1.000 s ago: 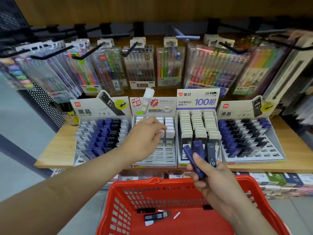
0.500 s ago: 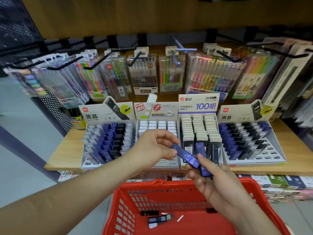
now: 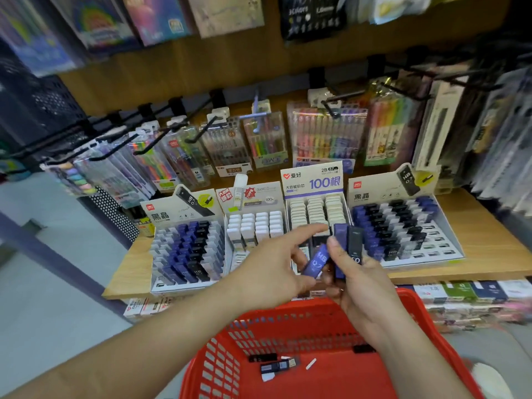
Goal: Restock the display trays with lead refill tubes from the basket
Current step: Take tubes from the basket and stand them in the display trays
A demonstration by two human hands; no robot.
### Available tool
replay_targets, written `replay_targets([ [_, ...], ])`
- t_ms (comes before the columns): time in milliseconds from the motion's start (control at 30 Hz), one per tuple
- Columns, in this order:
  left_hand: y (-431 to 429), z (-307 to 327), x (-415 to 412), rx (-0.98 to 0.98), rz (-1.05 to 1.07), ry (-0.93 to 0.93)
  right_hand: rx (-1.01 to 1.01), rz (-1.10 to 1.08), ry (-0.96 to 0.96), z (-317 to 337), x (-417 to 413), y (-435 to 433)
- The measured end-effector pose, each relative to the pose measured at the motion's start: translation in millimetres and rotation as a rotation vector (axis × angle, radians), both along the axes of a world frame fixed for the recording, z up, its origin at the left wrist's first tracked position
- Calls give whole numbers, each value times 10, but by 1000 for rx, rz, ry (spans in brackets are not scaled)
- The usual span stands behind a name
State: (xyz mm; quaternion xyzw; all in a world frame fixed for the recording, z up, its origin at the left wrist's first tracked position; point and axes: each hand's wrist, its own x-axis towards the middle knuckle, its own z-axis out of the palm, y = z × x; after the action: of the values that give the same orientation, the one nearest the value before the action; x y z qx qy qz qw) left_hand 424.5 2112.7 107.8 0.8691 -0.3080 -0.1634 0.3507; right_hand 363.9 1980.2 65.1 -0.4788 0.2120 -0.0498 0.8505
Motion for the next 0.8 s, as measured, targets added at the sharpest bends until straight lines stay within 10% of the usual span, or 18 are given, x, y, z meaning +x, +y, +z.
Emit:
replay_targets([
  [400,-817,43,-217,-477,321,59,17,160,-49,72,-259,-734],
  [800,-1811,-117,74,-285,251,82,-90,-410,19,-226,-97,-1495],
])
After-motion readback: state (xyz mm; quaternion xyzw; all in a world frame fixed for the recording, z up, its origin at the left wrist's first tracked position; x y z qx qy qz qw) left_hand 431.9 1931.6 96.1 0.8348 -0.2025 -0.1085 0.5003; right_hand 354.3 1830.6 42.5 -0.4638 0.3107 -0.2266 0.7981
